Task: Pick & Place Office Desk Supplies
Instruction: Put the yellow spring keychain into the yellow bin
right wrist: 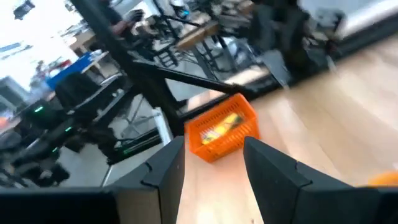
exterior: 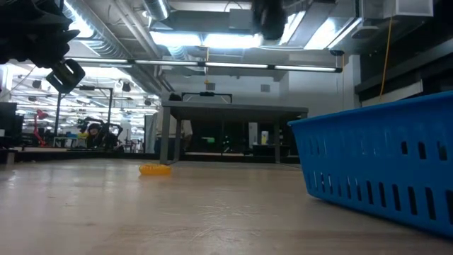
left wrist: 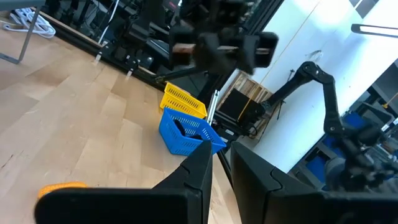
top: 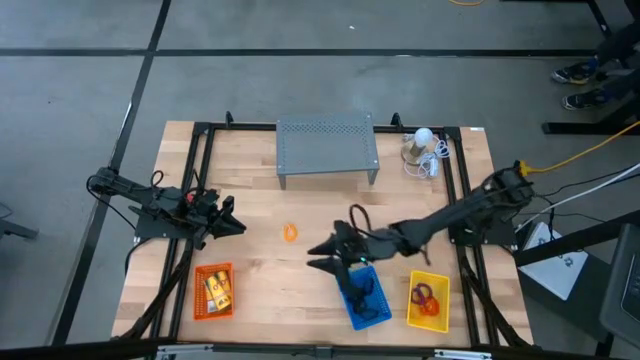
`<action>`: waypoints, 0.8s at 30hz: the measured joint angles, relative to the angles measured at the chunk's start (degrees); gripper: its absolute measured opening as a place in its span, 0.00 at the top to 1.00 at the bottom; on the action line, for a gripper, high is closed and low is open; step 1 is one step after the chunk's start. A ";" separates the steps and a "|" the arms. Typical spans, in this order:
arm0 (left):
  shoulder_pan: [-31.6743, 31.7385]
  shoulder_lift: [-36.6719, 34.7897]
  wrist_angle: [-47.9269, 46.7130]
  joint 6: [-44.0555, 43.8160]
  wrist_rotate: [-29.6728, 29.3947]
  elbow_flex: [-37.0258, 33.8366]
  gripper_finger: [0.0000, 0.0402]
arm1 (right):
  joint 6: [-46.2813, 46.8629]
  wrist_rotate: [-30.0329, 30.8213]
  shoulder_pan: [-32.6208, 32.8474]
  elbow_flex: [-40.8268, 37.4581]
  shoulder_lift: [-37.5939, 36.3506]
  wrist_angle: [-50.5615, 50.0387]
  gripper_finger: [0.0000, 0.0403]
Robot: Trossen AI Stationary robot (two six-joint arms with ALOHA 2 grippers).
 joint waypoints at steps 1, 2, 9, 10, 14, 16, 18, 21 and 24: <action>-0.02 -0.02 0.00 -0.02 0.00 0.00 0.86 | 1.71 -0.71 -1.07 0.10 1.35 0.00 0.59; 0.00 -0.02 0.00 -0.01 0.00 -0.01 0.86 | 2.73 -1.26 -1.95 0.50 3.00 -0.30 0.59; -0.01 0.00 -0.01 -0.01 0.01 0.00 0.86 | 3.79 -1.40 -6.30 10.19 12.68 -10.82 0.59; -0.01 0.00 0.01 -0.01 0.01 0.00 0.86 | 4.00 -0.29 -6.80 12.72 14.08 -15.87 0.59; -0.01 0.00 0.01 -0.01 0.00 0.00 0.86 | 4.92 2.36 -8.87 25.15 20.69 -34.18 0.59; 0.00 0.00 0.00 0.00 -0.04 0.00 0.86 | 5.09 2.55 -9.67 31.38 24.30 -40.39 0.59; -0.01 0.00 0.02 0.00 -0.02 -0.01 0.86 | 5.02 2.07 -10.24 37.27 28.11 -44.83 0.59; -0.01 0.00 0.02 -0.01 -0.02 0.00 0.86 | 5.24 2.20 -10.77 46.85 33.58 -53.72 0.59; 0.00 0.00 0.00 0.00 -0.02 0.00 0.86 | 5.70 5.61 -11.08 55.49 38.07 -64.54 0.59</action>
